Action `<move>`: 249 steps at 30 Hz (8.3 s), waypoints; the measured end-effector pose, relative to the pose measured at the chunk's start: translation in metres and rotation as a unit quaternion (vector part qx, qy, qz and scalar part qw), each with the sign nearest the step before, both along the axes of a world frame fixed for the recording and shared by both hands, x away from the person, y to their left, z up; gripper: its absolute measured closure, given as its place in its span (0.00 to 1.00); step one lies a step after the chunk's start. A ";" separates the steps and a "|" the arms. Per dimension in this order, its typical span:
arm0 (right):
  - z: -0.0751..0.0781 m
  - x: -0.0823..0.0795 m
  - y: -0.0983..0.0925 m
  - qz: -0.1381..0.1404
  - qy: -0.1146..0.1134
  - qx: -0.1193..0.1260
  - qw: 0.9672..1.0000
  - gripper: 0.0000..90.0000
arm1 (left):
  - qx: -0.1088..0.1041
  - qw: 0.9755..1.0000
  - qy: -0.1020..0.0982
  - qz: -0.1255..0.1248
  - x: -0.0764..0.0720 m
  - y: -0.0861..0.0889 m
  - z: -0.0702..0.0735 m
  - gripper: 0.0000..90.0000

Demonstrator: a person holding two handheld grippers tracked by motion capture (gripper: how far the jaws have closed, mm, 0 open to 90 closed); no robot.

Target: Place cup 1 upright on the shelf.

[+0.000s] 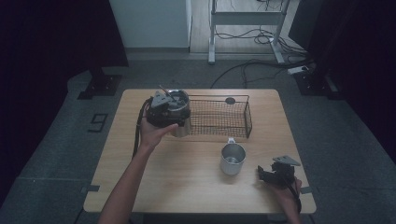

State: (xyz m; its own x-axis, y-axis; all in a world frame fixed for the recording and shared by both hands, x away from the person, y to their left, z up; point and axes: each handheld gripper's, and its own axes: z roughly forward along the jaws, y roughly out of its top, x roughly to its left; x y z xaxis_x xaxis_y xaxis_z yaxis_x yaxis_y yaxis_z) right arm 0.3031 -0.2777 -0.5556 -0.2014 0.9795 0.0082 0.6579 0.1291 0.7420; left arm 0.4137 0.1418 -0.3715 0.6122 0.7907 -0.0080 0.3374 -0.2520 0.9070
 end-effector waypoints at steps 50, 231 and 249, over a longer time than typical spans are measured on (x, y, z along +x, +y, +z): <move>0.000 0.000 0.000 -0.003 0.000 0.000 1.000 0.16 | 0.006 1.000 0.005 -0.001 0.050 -0.028 -0.001 0.05; 0.000 0.000 0.000 -0.007 0.001 0.003 1.000 0.17 | 0.001 0.999 0.029 0.024 -0.008 0.028 -0.069 0.02; 0.000 0.000 -0.001 -0.006 0.001 0.003 1.000 0.17 | -0.006 0.997 0.068 0.024 -0.056 0.043 -0.103 0.04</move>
